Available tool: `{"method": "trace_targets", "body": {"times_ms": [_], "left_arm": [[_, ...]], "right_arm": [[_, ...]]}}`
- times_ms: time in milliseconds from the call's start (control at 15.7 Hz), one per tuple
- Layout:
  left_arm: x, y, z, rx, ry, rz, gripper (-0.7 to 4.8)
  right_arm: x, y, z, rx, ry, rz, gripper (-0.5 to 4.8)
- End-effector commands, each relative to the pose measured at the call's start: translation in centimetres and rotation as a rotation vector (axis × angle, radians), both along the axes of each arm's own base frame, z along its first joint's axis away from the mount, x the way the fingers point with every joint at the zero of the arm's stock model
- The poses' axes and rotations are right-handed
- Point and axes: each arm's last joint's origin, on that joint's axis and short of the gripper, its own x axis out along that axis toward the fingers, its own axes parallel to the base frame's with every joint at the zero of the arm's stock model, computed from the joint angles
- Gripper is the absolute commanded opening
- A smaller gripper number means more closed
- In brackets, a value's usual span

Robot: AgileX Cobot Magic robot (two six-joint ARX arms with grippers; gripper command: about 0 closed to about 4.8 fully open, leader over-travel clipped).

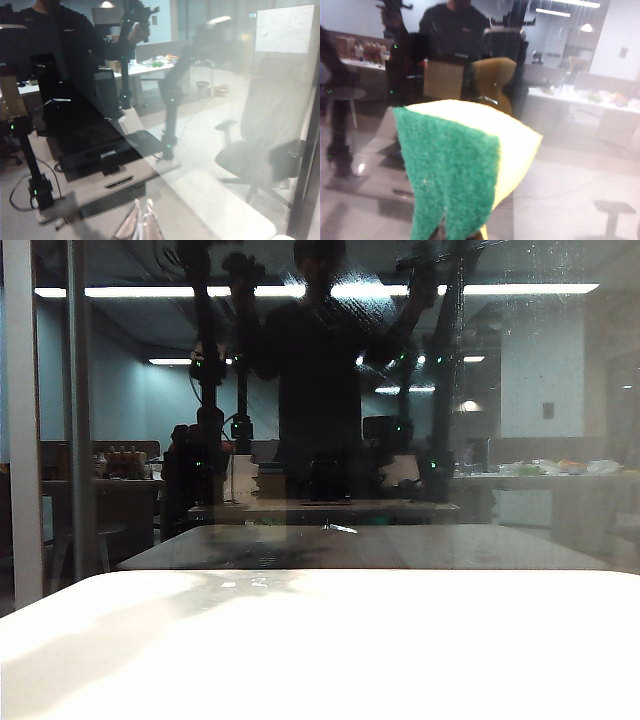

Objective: Reach upward to find where there is water on the glass, pick up the sponge from the table, dry the water, and finally place the sponge back on the table.

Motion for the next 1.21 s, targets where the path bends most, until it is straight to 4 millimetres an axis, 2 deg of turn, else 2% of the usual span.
{"method": "trace_targets", "body": {"times_ms": [64,255,383,638,829,957,1212], "left_arm": [[-0.3,0.0,0.2,-0.003,-0.016,-0.004,-0.05],[-0.4,0.0,0.2,-0.006,-0.014,-0.005,-0.04],[-0.3,0.0,0.2,-0.026,-0.002,-0.007,-0.05],[-0.3,0.0,0.2,-0.025,0.000,-0.007,-0.05],[-0.3,0.0,0.1,-0.024,0.011,-0.007,-0.05],[-0.3,0.0,0.1,-0.024,0.012,-0.007,-0.05],[-0.3,0.0,0.0,-0.024,0.021,-0.007,-0.05]], "right_arm": [[-2.0,0.2,0.6,0.006,0.004,0.006,-0.09],[-3.8,0.6,0.7,0.001,0.034,0.013,-0.09],[-5.9,0.6,0.9,-0.022,0.021,-0.012,-0.09],[-9.5,0.6,-1.3,-0.020,0.077,-0.033,-0.09],[-11.8,0.8,-4.4,-0.020,0.147,-0.020,-0.09],[-13.9,0.9,-8.1,-0.019,0.218,-0.011,-0.09],[-15.5,1.3,-15.1,-0.017,0.361,0.031,-0.09]]}}
